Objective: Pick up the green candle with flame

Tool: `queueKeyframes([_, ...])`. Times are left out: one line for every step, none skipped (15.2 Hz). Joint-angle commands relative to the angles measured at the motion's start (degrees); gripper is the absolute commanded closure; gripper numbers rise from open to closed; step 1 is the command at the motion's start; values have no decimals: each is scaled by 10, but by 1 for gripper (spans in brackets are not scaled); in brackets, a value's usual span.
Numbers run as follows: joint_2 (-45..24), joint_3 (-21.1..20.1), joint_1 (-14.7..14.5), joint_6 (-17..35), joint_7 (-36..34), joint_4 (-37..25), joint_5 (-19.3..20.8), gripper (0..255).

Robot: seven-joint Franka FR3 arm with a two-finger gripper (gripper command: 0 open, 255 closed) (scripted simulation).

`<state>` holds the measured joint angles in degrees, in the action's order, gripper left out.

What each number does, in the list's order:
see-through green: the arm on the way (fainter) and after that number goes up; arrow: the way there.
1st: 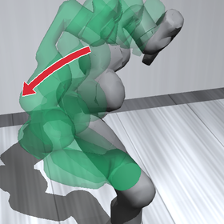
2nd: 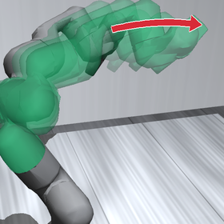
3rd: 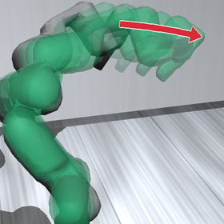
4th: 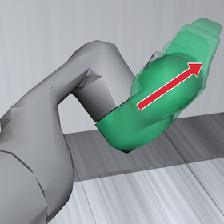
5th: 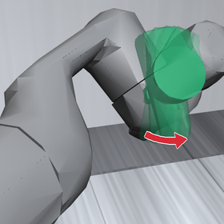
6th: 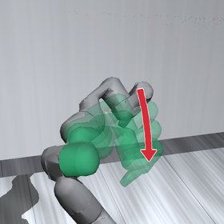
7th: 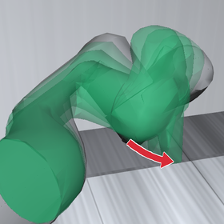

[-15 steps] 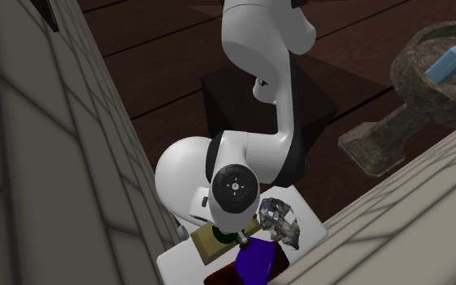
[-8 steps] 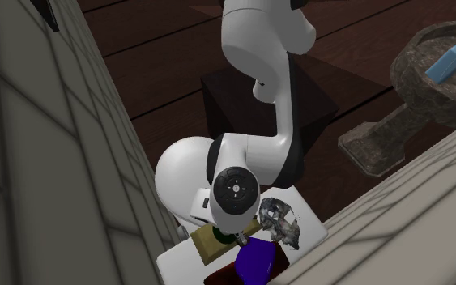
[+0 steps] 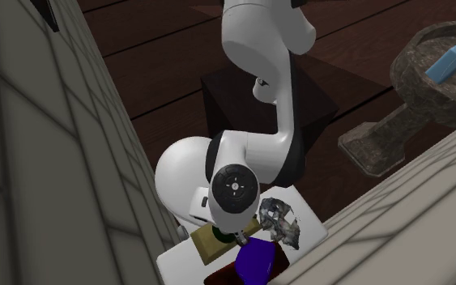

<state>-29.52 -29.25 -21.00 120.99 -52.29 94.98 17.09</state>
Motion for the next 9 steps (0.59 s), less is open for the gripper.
queueKeyframes([8, -3, 2, -11, 3, -4, -5, 255])
queueKeyframes([11, -4, 2, -17, 4, -7, -7, 255])
queueKeyframes([14, -5, 3, -23, 5, -10, -9, 255])
queueKeyframes([17, -6, 3, -29, 7, -14, -11, 255])
queueKeyframes([20, -7, 4, -35, 8, -17, -13, 255])
queueKeyframes([23, -8, 4, -42, 9, -21, -14, 255])
queueKeyframes([26, -9, 5, -48, 10, -25, -16, 255])
queueKeyframes([29, -10, 5, -54, 12, -29, -18, 255])
queueKeyframes([31, -11, 5, -61, 13, -33, -20, 255])
